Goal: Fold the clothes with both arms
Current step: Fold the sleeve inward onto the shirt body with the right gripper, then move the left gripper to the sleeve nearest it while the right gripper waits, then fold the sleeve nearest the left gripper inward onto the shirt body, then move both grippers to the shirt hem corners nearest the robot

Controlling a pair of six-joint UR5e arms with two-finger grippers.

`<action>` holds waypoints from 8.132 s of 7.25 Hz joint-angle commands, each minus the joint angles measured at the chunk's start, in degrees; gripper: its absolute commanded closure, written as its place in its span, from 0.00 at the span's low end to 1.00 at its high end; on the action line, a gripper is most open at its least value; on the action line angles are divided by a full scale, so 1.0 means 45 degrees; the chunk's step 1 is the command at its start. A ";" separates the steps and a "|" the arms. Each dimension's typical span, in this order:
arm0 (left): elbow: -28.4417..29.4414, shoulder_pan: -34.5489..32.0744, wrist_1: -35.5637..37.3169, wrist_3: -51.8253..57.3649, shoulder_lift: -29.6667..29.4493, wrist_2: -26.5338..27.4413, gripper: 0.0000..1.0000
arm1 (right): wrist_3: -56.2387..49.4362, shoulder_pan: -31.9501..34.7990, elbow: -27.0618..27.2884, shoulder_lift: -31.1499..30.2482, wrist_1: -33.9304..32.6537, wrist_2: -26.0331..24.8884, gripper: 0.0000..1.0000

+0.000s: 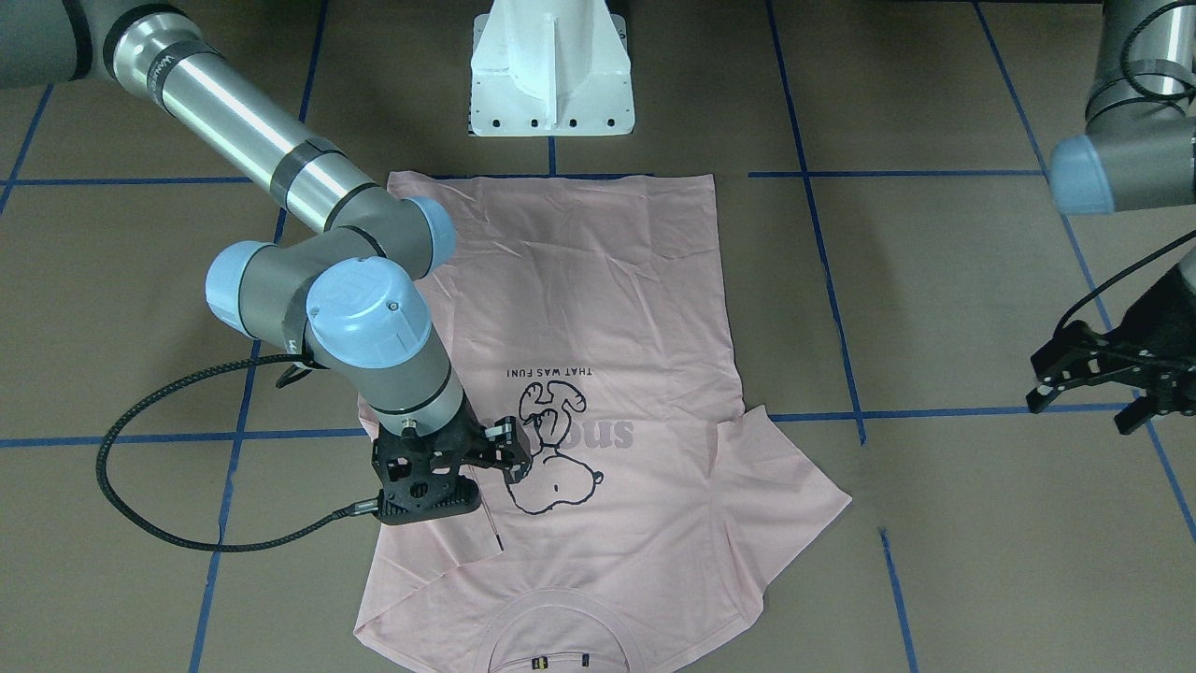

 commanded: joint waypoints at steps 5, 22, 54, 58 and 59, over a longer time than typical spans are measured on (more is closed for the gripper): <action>0.3204 0.4397 -0.2283 -0.5711 -0.2057 0.5628 0.03 | -0.2081 0.2402 0.5147 -0.3844 -0.3554 0.2735 0.00; 0.3281 0.4533 -0.0352 -0.7337 -0.4279 0.4577 1.00 | -0.2043 0.2344 0.5010 -0.4020 -0.3379 0.2774 0.00; -0.5795 0.6997 0.3573 -0.8211 -0.0340 0.3776 0.00 | 0.7625 -0.8222 1.1319 -1.0562 -0.0273 -0.4884 0.78; -0.5854 0.6997 0.3573 -0.8230 -0.0340 0.3796 0.00 | 0.7625 -0.8418 1.1377 -1.0543 -0.0273 -0.4765 1.00; -0.5854 0.7016 0.3573 -0.8250 -0.0359 0.3758 0.00 | 0.7625 -0.8417 1.1416 -1.0562 -0.0254 -0.4823 1.00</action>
